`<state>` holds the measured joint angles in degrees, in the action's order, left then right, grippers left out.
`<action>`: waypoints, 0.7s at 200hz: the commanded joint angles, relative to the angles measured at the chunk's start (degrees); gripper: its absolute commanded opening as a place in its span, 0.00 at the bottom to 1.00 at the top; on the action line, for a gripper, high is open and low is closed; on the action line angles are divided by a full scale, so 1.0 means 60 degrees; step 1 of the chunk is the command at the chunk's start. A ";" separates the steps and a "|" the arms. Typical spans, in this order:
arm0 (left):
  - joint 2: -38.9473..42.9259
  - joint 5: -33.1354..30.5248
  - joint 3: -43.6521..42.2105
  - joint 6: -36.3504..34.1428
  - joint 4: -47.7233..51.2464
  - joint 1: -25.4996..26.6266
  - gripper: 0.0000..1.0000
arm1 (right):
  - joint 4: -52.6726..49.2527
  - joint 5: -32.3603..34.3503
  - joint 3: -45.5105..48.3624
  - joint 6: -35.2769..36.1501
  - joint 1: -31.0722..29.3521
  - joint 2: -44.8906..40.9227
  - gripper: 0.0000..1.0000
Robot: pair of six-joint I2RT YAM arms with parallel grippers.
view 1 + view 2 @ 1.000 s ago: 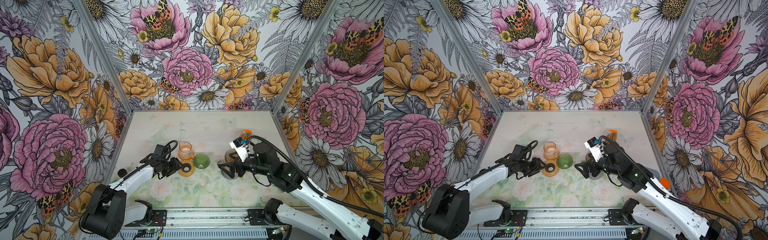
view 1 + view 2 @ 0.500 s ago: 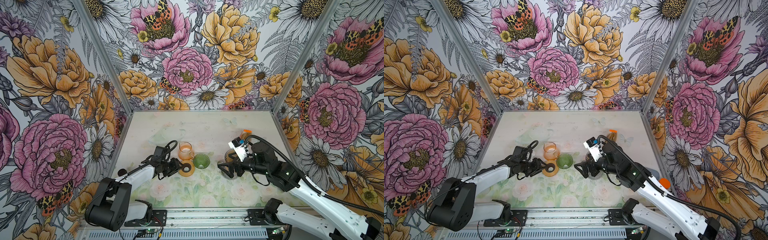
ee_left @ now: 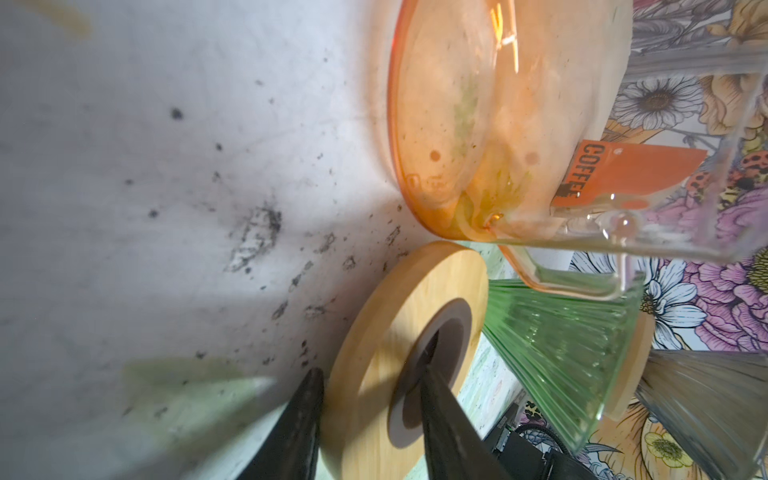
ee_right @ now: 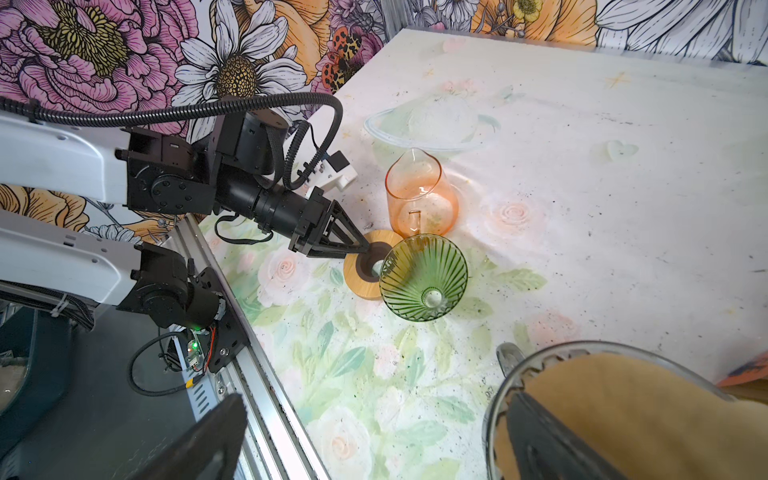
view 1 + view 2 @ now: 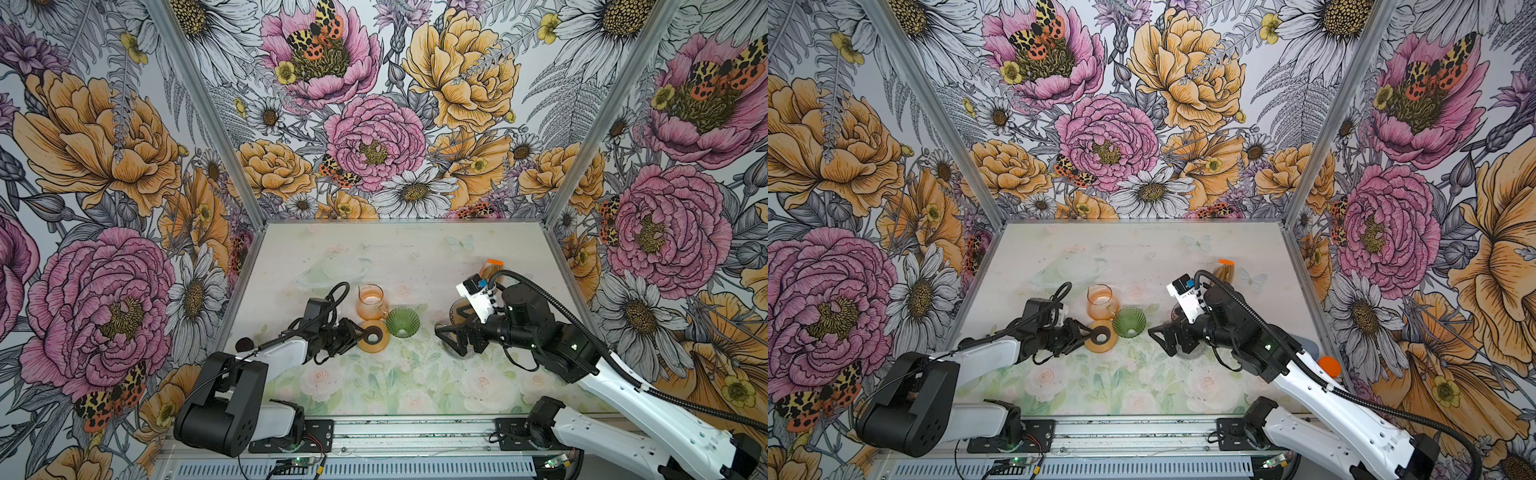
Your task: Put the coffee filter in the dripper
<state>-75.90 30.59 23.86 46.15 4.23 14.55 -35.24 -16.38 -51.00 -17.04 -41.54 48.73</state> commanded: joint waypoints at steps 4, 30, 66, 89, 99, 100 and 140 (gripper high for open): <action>0.0284 0.0270 -0.0063 0.0388 -0.0841 -0.0062 0.37 | 0.0205 -0.0112 -0.0230 0.0027 0.0068 -0.0010 0.99; 0.0301 0.0297 -0.0225 0.0744 -0.1418 -0.0033 0.33 | 0.0204 -0.0094 -0.0198 0.0001 0.0079 -0.0009 1.00; 0.0353 0.0259 -0.0184 0.0833 -0.1533 0.0058 0.30 | 0.0206 -0.0097 -0.0184 -0.0016 0.0082 -0.0014 0.99; 0.0332 0.0220 -0.0153 0.0833 -0.1524 0.0151 0.27 | 0.0217 -0.0082 -0.0160 -0.0017 0.0082 -0.0036 1.00; 0.0316 0.0210 -0.0124 0.0808 -0.1525 0.0206 0.25 | 0.0219 -0.0082 -0.0148 -0.0028 0.0082 -0.0023 0.99; 0.0309 0.0207 -0.0124 0.0806 -0.1533 0.0209 0.25 | 0.0212 -0.0082 -0.0145 -0.0022 0.0082 -0.0022 0.99; 0.0320 0.0093 -0.0051 0.0721 -0.1428 0.0378 0.21 | 0.0198 -0.0060 -0.0126 -0.0039 0.0082 -0.0048 1.00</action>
<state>-74.98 31.18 22.92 51.07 -3.14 16.14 -35.24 -16.38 -50.98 -17.06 -41.54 48.77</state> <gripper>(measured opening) 0.218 0.995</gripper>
